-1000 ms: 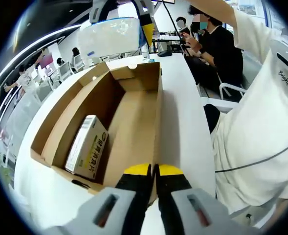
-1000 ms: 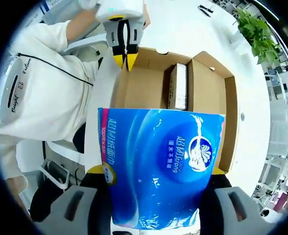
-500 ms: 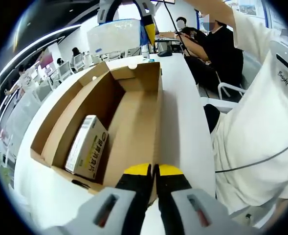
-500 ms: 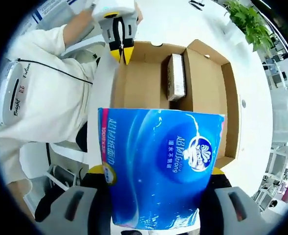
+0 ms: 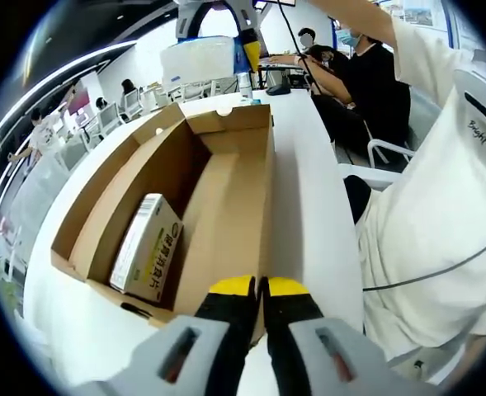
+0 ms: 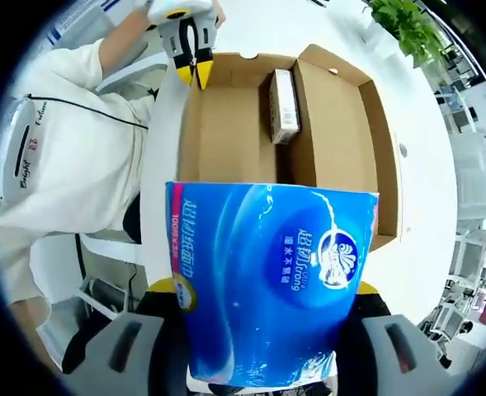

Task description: Operate the shoe box by opening the lid, removing the specified soft item, and placing it in the target area until the item is outside and the box remains undamaged.

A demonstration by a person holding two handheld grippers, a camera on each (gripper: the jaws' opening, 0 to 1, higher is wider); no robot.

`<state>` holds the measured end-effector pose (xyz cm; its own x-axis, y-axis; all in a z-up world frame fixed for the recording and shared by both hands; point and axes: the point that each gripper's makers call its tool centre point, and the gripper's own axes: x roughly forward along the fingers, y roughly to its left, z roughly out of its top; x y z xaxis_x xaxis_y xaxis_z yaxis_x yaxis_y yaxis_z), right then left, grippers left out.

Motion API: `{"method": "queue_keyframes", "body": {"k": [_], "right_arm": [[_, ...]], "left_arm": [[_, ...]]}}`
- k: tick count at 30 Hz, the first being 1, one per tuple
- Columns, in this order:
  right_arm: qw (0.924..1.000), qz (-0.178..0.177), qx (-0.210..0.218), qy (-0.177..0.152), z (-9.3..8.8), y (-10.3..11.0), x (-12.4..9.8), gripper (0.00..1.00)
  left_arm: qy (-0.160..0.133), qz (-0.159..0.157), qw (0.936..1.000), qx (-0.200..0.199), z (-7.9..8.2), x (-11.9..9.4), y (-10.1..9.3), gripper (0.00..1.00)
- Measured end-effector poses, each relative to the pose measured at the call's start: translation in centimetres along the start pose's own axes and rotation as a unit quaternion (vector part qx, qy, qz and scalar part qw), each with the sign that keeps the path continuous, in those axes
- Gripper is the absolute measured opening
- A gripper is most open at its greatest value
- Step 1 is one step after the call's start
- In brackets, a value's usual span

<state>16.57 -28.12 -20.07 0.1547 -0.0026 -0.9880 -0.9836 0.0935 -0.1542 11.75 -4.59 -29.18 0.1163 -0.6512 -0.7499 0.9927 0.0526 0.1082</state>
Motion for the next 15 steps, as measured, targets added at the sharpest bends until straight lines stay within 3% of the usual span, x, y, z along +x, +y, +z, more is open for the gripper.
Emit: {"method": "queue_keyframes", "body": {"k": [15], "right_arm": [[0.9997,0.001,0.021,0.011,-3.2,-0.3,1.1,0.70]], "left_arm": [[0.001,-0.001,1.0000,0.000,0.0,0.0,0.0,0.03]]}}
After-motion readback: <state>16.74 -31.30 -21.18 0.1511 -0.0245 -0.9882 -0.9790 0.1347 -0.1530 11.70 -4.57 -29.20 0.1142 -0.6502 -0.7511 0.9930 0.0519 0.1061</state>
